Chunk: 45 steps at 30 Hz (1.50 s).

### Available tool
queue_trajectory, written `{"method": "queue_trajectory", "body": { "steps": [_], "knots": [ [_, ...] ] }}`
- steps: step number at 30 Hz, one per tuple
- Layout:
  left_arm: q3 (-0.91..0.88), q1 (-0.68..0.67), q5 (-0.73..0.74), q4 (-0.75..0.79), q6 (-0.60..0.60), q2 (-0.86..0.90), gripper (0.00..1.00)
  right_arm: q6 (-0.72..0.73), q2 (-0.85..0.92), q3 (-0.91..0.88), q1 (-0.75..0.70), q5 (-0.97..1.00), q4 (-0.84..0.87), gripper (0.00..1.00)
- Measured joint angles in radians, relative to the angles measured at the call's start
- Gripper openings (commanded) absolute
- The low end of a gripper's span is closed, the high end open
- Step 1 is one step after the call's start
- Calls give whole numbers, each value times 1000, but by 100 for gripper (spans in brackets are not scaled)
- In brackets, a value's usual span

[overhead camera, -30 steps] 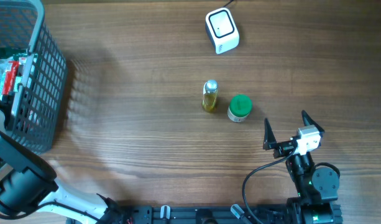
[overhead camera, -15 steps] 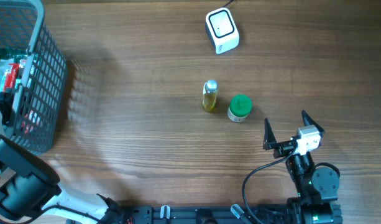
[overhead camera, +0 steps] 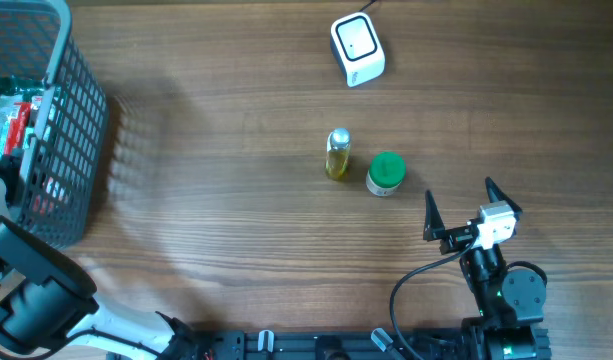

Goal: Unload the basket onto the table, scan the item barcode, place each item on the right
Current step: 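Grasp the red-and-white Bellove tissue pack with the left gripper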

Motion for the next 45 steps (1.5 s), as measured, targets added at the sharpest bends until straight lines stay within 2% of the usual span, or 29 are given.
{"method": "queue_trajectory", "body": {
  "steps": [4,7,18,25,31,33,34,45],
  "knots": [
    [0,0,-10,-8,53,0,80,0,0,0,0,0,0,100],
    [0,0,-11,-10,75,0,78,0,0,0,0,0,0,100],
    [0,0,-15,-10,142,8,82,0,0,0,0,0,0,100],
    [0,0,-18,-6,162,84,85,0,0,0,0,0,0,100],
    [1,-2,-37,-5,174,104,67,0,1,0,0,0,0,100],
    [1,-2,-37,-2,178,104,52,0,1,0,0,0,0,100],
    [1,-2,-36,-2,182,104,49,0,1,0,0,0,0,100],
    [0,-2,-33,-23,180,76,45,0,1,0,0,0,0,100]
  ]
}}
